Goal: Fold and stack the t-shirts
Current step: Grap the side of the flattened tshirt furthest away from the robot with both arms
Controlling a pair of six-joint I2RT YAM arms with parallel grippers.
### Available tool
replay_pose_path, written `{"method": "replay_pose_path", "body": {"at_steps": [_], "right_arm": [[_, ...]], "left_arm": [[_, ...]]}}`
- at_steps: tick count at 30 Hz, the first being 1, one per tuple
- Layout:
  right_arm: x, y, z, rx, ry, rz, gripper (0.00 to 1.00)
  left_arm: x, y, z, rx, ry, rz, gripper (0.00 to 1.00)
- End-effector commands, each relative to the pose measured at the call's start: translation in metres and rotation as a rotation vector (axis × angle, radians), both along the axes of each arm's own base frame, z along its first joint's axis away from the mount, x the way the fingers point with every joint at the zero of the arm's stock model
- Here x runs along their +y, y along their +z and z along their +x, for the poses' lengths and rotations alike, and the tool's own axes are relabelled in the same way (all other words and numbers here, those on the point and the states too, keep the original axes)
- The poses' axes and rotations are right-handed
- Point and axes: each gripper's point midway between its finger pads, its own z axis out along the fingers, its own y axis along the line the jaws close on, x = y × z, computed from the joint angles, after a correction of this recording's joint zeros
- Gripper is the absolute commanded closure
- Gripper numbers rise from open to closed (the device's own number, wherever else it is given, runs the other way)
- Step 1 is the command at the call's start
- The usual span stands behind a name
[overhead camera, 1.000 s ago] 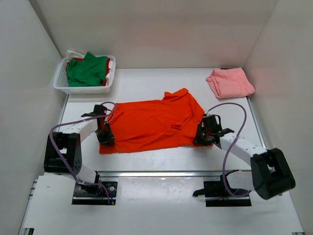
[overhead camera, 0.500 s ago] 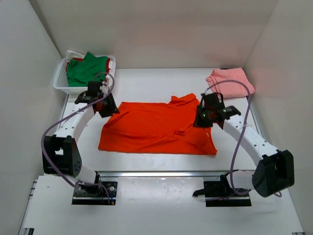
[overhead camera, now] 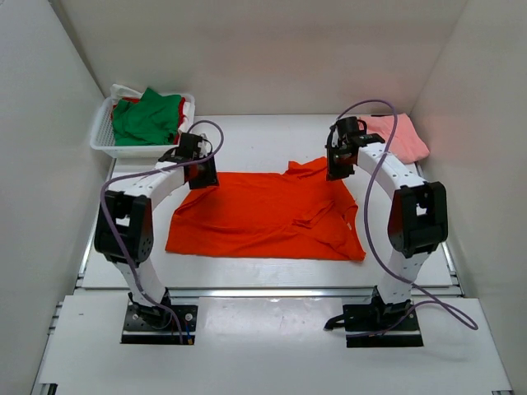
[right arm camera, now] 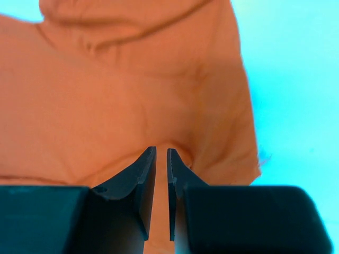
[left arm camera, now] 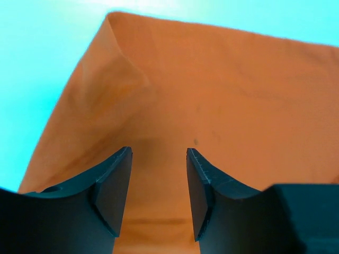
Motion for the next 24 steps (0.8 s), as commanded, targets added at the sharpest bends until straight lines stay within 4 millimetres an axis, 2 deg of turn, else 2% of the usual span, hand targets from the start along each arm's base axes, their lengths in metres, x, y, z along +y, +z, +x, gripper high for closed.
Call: {"method": "replay_pose_path", "body": {"at_steps": [1,4,5,6,7,9,10,15,19,24], "right_arm": [[-0.003,0.02,0.033,-0.095,0.02,-0.008,0.88],[-0.006,0.006,0.047,-0.074,0.01,-0.004,0.88],[-0.006,0.01,0.054,-0.092,0.008,0.003,0.88],[-0.006,0.003,0.056,-0.075,0.004,-0.001,0.88],[-0.008,0.001,0.062,-0.073,0.003,-0.002,0.88],[-0.005,0.007,0.074,-0.092,0.007,0.003,0.88],[-0.006,0.0,0.075,-0.077,0.002,0.0,0.88],[-0.006,0.0,0.09,-0.091,0.005,-0.003,0.88],[-0.008,-0.005,0.093,-0.081,0.004,0.001,0.87],[-0.017,-0.007,0.105,-0.088,-0.015,-0.002,0.86]], "left_arm": [[0.0,0.017,0.037,-0.101,0.027,0.046,0.43],[-0.004,0.01,0.049,-0.086,0.033,0.07,0.42],[-0.005,0.004,0.05,-0.076,0.034,0.08,0.41],[-0.003,-0.001,0.054,-0.067,0.035,0.094,0.41],[-0.004,0.002,0.059,-0.076,0.042,0.092,0.42],[-0.007,-0.011,0.06,-0.039,0.027,0.124,0.41],[-0.004,-0.009,0.065,-0.04,0.037,0.134,0.41],[-0.005,-0.025,0.064,0.014,0.015,0.193,0.43],[-0.002,-0.037,0.056,0.056,0.006,0.238,0.44],[0.002,-0.043,0.047,0.07,0.01,0.224,0.51]]}}
